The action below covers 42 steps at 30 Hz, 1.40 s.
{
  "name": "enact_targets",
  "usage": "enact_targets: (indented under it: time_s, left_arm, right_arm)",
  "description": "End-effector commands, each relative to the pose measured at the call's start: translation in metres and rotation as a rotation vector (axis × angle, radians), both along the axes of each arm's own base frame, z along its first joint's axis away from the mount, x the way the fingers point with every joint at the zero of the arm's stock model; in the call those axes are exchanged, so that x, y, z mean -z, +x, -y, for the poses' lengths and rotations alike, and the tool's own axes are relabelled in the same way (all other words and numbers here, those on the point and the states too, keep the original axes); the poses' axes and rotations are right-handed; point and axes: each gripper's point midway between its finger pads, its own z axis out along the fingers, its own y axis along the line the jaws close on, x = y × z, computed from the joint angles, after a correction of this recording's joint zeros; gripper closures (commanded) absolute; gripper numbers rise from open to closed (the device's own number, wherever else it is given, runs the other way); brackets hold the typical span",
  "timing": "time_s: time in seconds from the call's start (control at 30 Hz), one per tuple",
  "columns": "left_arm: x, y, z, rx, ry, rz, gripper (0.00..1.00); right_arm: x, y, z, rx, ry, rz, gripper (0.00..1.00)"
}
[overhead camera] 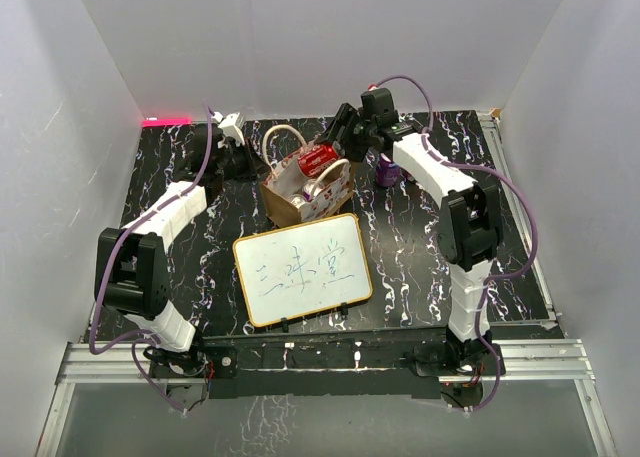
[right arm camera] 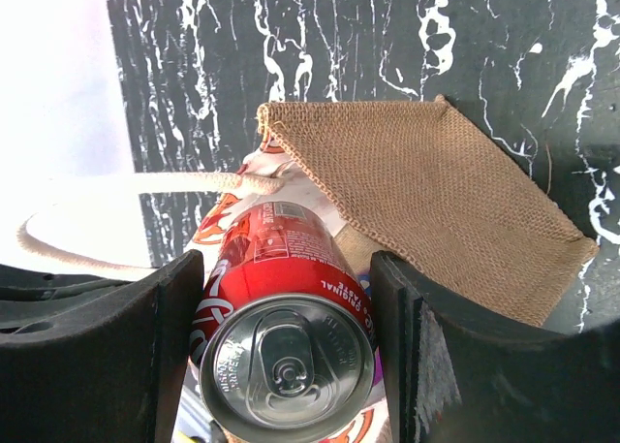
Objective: Take the beverage out of the canvas bag
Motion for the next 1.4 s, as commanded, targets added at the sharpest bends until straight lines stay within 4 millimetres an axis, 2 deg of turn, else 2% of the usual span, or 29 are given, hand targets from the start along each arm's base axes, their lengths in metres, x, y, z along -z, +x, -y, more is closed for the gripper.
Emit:
enact_targets:
  time_s: [0.0, 0.2, 0.33, 0.5, 0.57, 0.73, 0.87, 0.97, 1.07, 1.13, 1.37]
  left_arm:
    - [0.006, -0.009, 0.000, 0.012, 0.029, -0.021, 1.00]
    - [0.007, -0.008, 0.001, 0.016, 0.021, -0.030, 1.00]
    - [0.009, -0.008, 0.002, 0.017, 0.021, -0.034, 1.00]
    - [0.010, -0.008, 0.002, 0.016, 0.019, -0.040, 1.00]
    - [0.010, -0.008, 0.002, 0.016, 0.015, -0.041, 1.00]
    - [0.009, -0.008, 0.004, 0.020, 0.002, -0.044, 1.00]
    - [0.010, -0.008, 0.006, 0.023, -0.004, -0.048, 1.00]
    - [0.012, -0.008, 0.005, 0.022, -0.006, -0.054, 1.00]
    - [0.014, -0.008, 0.006, 0.023, -0.006, -0.060, 1.00]
    - [0.016, -0.008, 0.007, 0.025, -0.008, -0.066, 1.00]
    - [0.024, -0.007, 0.007, 0.024, -0.005, -0.085, 1.00]
  right_arm:
    - [-0.106, 0.009, 0.013, 0.022, 0.215, 0.197, 0.92]
    - [-0.141, 0.011, 0.044, 0.049, 0.292, 0.245, 0.92]
    - [-0.158, 0.013, 0.077, 0.095, 0.302, 0.281, 0.92]
    - [-0.187, 0.009, 0.144, 0.204, 0.276, 0.364, 0.92]
    - [-0.188, 0.005, 0.183, 0.277, 0.240, 0.379, 0.92]
    - [-0.167, -0.012, 0.274, 0.465, 0.127, 0.372, 0.92]
    - [-0.139, -0.027, 0.327, 0.596, -0.030, 0.351, 0.92]
    - [-0.115, -0.038, 0.359, 0.679, -0.136, 0.319, 0.92]
    - [-0.092, -0.047, 0.382, 0.742, -0.232, 0.286, 0.92]
    - [-0.080, -0.047, 0.389, 0.751, -0.283, 0.273, 0.92]
    - [-0.048, -0.033, 0.400, 0.758, -0.314, 0.256, 0.92]
